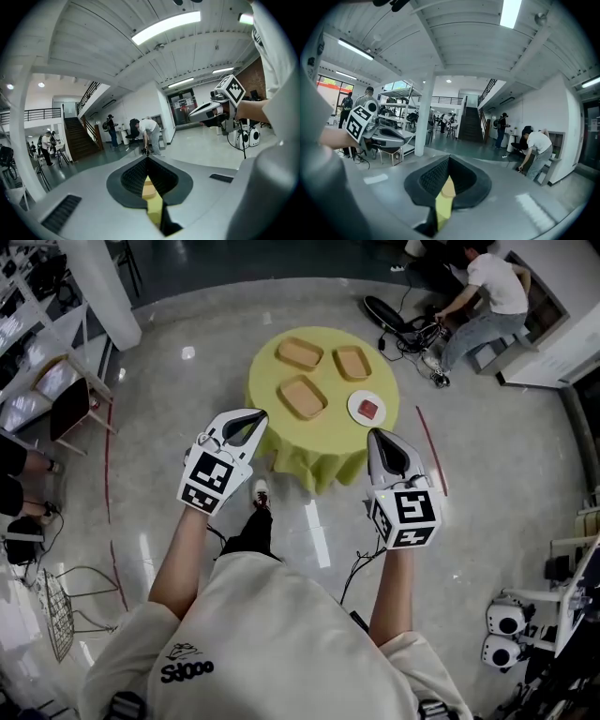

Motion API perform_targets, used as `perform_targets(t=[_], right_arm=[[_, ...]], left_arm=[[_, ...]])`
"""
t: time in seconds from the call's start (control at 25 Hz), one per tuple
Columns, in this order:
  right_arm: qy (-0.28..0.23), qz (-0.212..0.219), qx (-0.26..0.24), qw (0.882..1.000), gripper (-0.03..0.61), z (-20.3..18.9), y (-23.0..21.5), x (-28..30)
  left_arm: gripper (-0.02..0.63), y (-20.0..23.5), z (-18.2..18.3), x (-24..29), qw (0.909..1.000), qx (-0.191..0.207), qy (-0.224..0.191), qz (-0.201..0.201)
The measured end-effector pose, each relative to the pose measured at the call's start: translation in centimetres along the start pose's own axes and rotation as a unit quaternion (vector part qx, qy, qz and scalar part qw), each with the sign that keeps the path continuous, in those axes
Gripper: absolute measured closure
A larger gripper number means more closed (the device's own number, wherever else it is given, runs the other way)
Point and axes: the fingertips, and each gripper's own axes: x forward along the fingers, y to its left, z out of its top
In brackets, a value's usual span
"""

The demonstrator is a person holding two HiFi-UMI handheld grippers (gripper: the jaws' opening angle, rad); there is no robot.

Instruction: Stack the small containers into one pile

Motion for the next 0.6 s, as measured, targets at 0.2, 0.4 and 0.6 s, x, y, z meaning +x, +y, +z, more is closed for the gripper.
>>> perform_targets(t=[0.2, 0.4, 0.6], right_arm=[[0.003, -0.006, -0.005, 1.000, 0.568, 0.5, -2.7, 4.8], [0.012, -0.012, -0.007, 1.000, 0.568, 1.1, -4.6, 10.6], [0.023, -0.021, -0.007, 0.999, 0.568, 1.8, -7.4, 16.0]], left_arm=[[0.607, 3.8, 0.0, 4.4, 1.0000, -0.003, -0.006, 0.000], [0.607, 8.5, -1.1, 8.6, 1.0000, -0.006, 0.002, -0.001], [0.607, 13.0, -1.0, 13.0, 1.0000, 0.000, 0.006, -0.005]])
